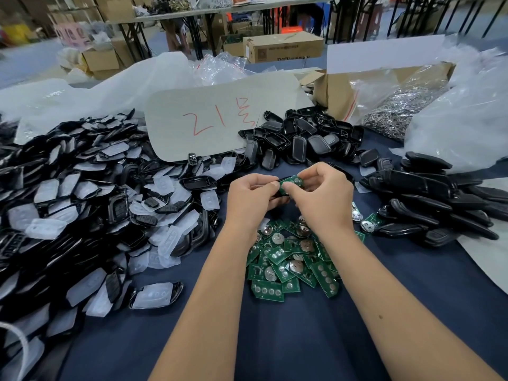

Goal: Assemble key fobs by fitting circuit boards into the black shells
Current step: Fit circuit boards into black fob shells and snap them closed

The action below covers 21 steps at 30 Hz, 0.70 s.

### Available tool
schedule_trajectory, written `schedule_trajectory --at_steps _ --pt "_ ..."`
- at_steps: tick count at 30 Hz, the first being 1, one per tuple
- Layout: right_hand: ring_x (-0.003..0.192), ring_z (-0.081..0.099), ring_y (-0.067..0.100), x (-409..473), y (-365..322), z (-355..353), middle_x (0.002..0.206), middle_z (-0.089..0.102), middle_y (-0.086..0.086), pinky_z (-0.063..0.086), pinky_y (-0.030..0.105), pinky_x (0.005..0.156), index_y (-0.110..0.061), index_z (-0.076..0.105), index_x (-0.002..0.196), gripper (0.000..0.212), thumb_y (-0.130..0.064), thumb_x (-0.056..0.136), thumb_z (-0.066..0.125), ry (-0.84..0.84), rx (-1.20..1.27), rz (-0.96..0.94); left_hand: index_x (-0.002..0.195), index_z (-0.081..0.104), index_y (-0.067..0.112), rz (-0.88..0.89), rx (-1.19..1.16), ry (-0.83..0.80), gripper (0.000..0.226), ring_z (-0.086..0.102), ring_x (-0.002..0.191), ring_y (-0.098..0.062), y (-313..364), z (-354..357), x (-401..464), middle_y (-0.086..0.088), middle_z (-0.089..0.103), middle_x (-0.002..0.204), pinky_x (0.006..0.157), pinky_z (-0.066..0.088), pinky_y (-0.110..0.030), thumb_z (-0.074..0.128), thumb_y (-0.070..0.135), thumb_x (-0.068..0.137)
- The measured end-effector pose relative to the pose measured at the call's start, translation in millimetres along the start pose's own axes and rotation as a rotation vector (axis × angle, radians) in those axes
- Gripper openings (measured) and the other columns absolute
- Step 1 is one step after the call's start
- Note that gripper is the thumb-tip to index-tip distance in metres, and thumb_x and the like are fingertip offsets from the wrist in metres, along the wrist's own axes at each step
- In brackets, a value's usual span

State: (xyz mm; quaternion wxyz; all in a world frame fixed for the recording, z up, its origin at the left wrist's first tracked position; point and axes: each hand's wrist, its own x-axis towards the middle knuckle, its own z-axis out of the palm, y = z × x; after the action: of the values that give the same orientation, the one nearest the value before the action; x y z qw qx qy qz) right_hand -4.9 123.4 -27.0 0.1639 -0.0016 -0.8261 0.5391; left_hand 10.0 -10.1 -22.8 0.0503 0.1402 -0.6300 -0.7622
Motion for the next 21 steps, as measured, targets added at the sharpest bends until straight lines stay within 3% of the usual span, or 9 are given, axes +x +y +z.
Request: schedule_trajectory --at_steps 2,5,10,12,15,19,21 --pt "0.076 0.062 0.007 -1 -1 0 0.088 0.068 -0.004 0.048 0.016 0.068 -0.019 0.070 0.090 0.025 -0.031 0.078 0.089 0.011 -0.077 -0.051 0.095 0.071 -0.001 0.025 0.035 0.000 0.005 0.077 0.077 -0.022 -1 1 -1 -0.018 0.072 0.090 0.072 0.062 -0.026 0.069 -0.005 0.093" --pt "0.091 0.060 0.019 -1 0 0 0.102 0.058 0.003 0.047 0.028 0.080 -0.018 0.070 0.094 0.030 -0.034 0.078 0.090 -0.001 -0.127 -0.063 0.095 0.070 -0.001 0.045 0.053 0.005 0.006 0.076 0.075 -0.018 -2 0 -1 -0.016 0.069 0.088 0.071 0.061 -0.024 0.069 -0.006 0.093" --pt "0.085 0.066 0.026 0 1 -2 0.095 0.064 0.000 0.059 0.047 0.073 -0.019 0.063 0.096 0.038 -0.036 0.076 0.091 -0.026 -0.074 -0.009 0.094 0.070 0.001 0.058 0.067 0.006 0.008 0.075 0.075 -0.015 -2 0 -2 -0.017 0.069 0.093 0.070 0.060 -0.023 0.068 -0.007 0.094" --pt "0.070 0.070 0.023 1 2 -3 0.089 0.069 -0.003 0.061 0.043 0.063 -0.022 0.067 0.092 0.031 -0.034 0.077 0.091 -0.063 -0.022 0.029 0.094 0.070 0.002 0.059 0.063 0.007 0.010 0.075 0.075 -0.014 -1 0 -2 -0.016 0.071 0.094 0.069 0.060 -0.022 0.067 -0.007 0.094" --pt "0.053 0.069 0.014 2 5 -5 0.078 0.074 0.000 0.054 0.026 0.047 -0.022 0.072 0.085 0.021 -0.023 0.078 0.091 -0.124 0.123 0.079 0.094 0.071 0.004 0.065 0.048 -0.007 0.012 0.074 0.073 -0.011 -1 0 -1 -0.013 0.071 0.092 0.069 0.059 -0.021 0.065 -0.007 0.096" --pt "0.063 0.070 0.021 6 6 -9 0.078 0.077 0.007 0.059 0.029 0.059 -0.015 0.076 0.092 0.011 -0.007 0.088 0.081 -0.219 0.352 0.151 0.094 0.072 0.007 0.070 0.047 0.000 0.015 0.071 0.078 -0.015 -1 0 1 -0.012 0.072 0.093 0.069 0.059 -0.022 0.065 -0.006 0.096" --pt "0.061 0.068 0.019 6 5 -11 0.073 0.075 0.007 0.058 0.028 0.059 -0.013 0.076 0.089 0.012 -0.001 0.089 0.078 -0.224 0.414 0.158 0.096 0.073 0.008 0.069 0.049 0.001 0.013 0.070 0.079 -0.018 -1 0 1 -0.013 0.073 0.094 0.070 0.059 -0.024 0.067 -0.004 0.095"
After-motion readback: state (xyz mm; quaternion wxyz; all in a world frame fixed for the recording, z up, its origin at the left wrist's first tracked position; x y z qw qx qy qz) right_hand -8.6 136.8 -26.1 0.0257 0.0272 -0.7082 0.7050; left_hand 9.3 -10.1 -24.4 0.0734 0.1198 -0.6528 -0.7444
